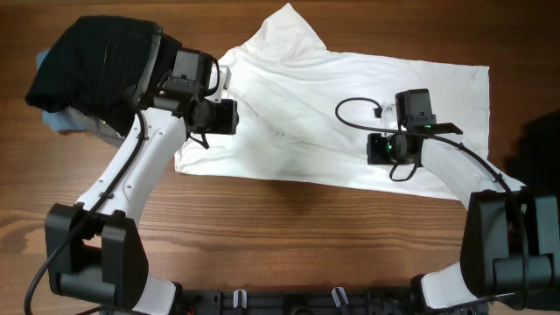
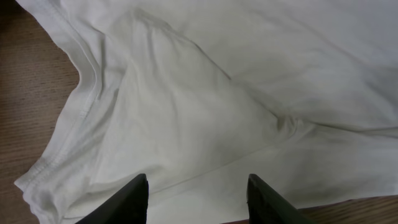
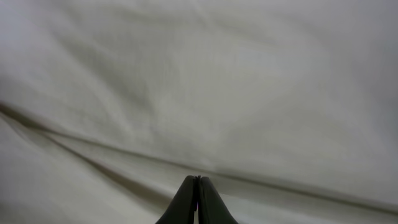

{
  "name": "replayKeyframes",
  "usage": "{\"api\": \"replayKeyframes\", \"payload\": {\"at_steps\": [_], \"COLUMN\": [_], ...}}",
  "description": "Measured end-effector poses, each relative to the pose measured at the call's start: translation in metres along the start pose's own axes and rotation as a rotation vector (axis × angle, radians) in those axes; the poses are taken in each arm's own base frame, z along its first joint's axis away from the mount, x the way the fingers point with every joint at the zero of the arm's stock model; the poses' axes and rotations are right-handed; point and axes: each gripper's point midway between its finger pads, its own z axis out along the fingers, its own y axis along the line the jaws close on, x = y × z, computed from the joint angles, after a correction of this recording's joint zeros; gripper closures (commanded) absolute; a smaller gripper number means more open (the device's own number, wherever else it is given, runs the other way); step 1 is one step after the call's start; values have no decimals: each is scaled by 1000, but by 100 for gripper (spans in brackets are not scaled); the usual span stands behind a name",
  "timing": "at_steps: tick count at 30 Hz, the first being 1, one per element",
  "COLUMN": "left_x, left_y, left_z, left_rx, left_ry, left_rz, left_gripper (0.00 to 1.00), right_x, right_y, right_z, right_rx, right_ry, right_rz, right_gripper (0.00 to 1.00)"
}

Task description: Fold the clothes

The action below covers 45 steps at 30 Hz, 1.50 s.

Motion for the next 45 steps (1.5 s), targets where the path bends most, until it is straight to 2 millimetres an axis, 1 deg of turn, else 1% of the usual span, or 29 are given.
{"api": "replayKeyframes", "payload": {"at_steps": [2, 3, 4, 5, 6, 7, 8, 10, 12, 14, 15, 16, 19, 23, 24, 25, 27, 29, 31, 32, 33, 35, 36, 38, 39, 40, 45], "left_x": [0, 0, 0, 0, 0, 0, 0, 0, 0, -1, -2, -3, -3, -3, -3, -3, -3, -3, -3, -3, -3, -3, -3, -3, -3, -3, -3], "left_y": [0, 0, 0, 0, 0, 0, 0, 0, 0, 0, 0, 0, 0, 0, 0, 0, 0, 0, 0, 0, 0, 0, 0, 0, 0, 0, 0], "left_z": [0, 0, 0, 0, 0, 0, 0, 0, 0, 0, 0, 0, 0, 0, 0, 0, 0, 0, 0, 0, 0, 0, 0, 0, 0, 0, 0], "left_rx": [0, 0, 0, 0, 0, 0, 0, 0, 0, 1, 1, 2, 2, 2, 2, 2, 2, 2, 2, 2, 2, 2, 2, 2, 2, 2, 2], "left_ry": [0, 0, 0, 0, 0, 0, 0, 0, -1, -6, -10, -11, -11, -11, -11, -11, -11, -11, -11, -11, -11, -11, -11, -11, -11, -11, -11], "left_rz": [0, 0, 0, 0, 0, 0, 0, 0, 0, 1, 2, 2, 2, 2, 2, 2, 2, 2, 2, 2, 2, 2, 2, 2, 2, 2, 2], "left_gripper": [50, 49, 49, 49, 49, 48, 48, 47, 47, 47, 46, 47, 46, 46, 46, 46, 46, 46, 46, 46, 46, 45, 45, 45, 45, 45, 44], "right_x": [-10, -11, -19, -22, -24, -19, -13, 9, 23, 28, 28, 28, 25, 22, 21, 18, 16, 15, 16, 18, 23, 26, 26, 25, 22, 20, 15], "right_y": [1, 1, 1, 2, 2, 5, 8, 21, 32, 37, 39, 39, 36, 25, 23, 22, 19, 18, 17, 17, 17, 20, 24, 30, 30, 27, 14], "right_z": [0, 0, -1, -1, -1, -1, -1, -3, -5, -5, -4, -3, -2, -1, 0, 0, 0, 0, 0, 0, 0, 0, 1, 3, 3, 4, 4], "right_rx": [-3, -3, -7, -8, -12, -28, -46, -125, -186, -196, -193, -182, -152, -86, -75, -64, -50, -40, -37, -36, -34, -33, -35, -31, -19, 6, 88], "right_ry": [-41, -45, -78, -90, -95, -75, -49, 39, 91, 105, 108, 107, 96, 91, 86, 75, 67, 65, 68, 78, 95, 107, 107, 99, 86, 77, 58], "right_rz": [16, 26, 33, 36, 32, 11, -15, -93, -138, -165, -174, -179, -173, -159, -158, -157, -152, -138, -131, -123, -121, -146, -160, -195, -205, -205, -168], "right_gripper": [96, 96, 93, 77, 54, 47, 45, 45, 49, 58, 64, 66, 67, 67, 68, 75, 96, 95, 57, 60, 64, 67, 79, 85, 91, 96, 96]}}
